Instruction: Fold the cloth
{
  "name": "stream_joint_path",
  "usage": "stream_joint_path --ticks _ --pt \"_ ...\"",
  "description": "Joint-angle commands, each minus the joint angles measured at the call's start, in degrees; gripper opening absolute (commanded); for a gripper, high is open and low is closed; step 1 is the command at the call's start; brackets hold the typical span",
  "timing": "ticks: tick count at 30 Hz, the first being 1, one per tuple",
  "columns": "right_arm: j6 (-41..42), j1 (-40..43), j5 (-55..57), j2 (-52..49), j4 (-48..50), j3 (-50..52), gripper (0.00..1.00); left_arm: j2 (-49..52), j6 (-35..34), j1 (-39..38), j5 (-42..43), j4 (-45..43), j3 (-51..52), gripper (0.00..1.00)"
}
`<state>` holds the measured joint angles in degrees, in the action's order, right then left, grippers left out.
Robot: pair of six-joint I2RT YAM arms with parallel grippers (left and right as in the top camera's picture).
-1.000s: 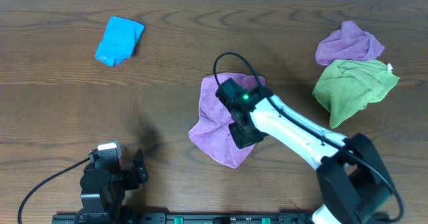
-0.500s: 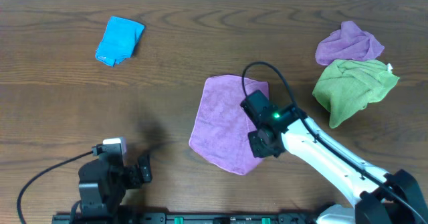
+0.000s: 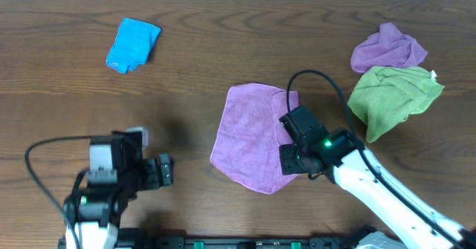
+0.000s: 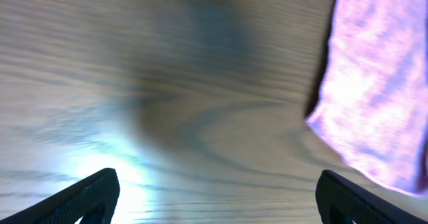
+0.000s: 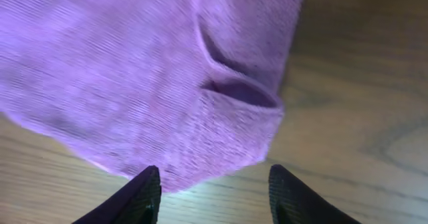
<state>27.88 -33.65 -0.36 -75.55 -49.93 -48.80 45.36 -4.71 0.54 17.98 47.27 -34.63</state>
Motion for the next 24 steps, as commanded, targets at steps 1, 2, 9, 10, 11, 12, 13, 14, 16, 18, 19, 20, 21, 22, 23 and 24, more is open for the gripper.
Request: stream_joint_path --ticks 1,2,9,10,11,12,13,14,16,18,19,20,21,22,23,24 --pt "-1.99 0.13 -1.53 0.46 3.23 -0.22 0.54 4.55 -0.66 -0.31 8.94 -1.42 -2.14 0.95" --pt "-3.52 0.13 -1.09 0.04 5.73 -0.22 0.55 5.75 -0.68 -0.28 11.78 -2.69 -2.14 0.95" --pt "-8.72 0.37 6.6 -8.0 21.92 -0.22 0.61 10.1 -0.68 -0.31 23.91 -9.35 -2.14 0.95" --pt "-8.72 0.42 7.8 -9.35 23.58 -0.22 0.61 10.14 -0.83 -0.31 24.04 -9.55 -2.14 0.95" --pt "-8.72 0.5 8.72 -10.8 25.2 -0.22 0.64 10.14 -1.4 -0.31 23.87 -9.6 -2.14 0.95" --pt "-8.72 0.63 9.25 -12.15 26.77 -0.24 0.65 10.14 -1.75 -0.31 23.8 -9.57 -2.14 0.95" --pt "-8.9 0.74 9.35 -13.55 28.33 -0.24 0.64 10.14 -1.75 -0.31 23.8 -9.44 -2.14 0.95" --pt "-8.92 0.85 9.42 -15.19 29.92 -0.26 0.64 10.14 -1.75 -0.31 23.71 -9.25 -2.14 0.95" --pt "-8.9 1.11 9.44 -18.34 32.72 -0.35 0.63 10.14 -1.75 -0.31 23.61 -8.68 -2.14 0.95" --pt "-8.9 1.11 10.51 -20.44 33.97 -0.74 0.62 10.14 -1.77 -0.31 23.65 -8.28 -2.14 0.95" --pt "-8.87 1.11 11.5 -21.16 34.1 -1.14 0.62 10.14 -1.77 -0.31 23.65 -8.09 -2.14 0.95" --pt "-8.87 1.11 12.87 -21.75 34.32 -1.62 0.62 10.14 -1.75 -0.31 23.65 -7.87 -2.14 0.95" --pt "-8.87 1.11 14.1 -22.08 34.56 -2.01 0.61 10.14 -1.75 -0.31 23.65 -7.67 -2.14 0.95" --pt "-8.9 1.11 15.26 -22.25 35.21 -2.32 0.6 10.14 -1.75 -0.31 23.65 -7.48 -2.14 0.95" --pt "-9.18 1.25 16.17 -22.29 36.11 -2.51 0.59 10.14 -1.75 -0.31 23.65 -7.23 -2.14 0.95" --pt "-9.77 1.42 16.63 -22.29 37.05 -2.62 0.58 10.14 -1.75 -0.31 23.65 -7.13 -2.14 0.95"
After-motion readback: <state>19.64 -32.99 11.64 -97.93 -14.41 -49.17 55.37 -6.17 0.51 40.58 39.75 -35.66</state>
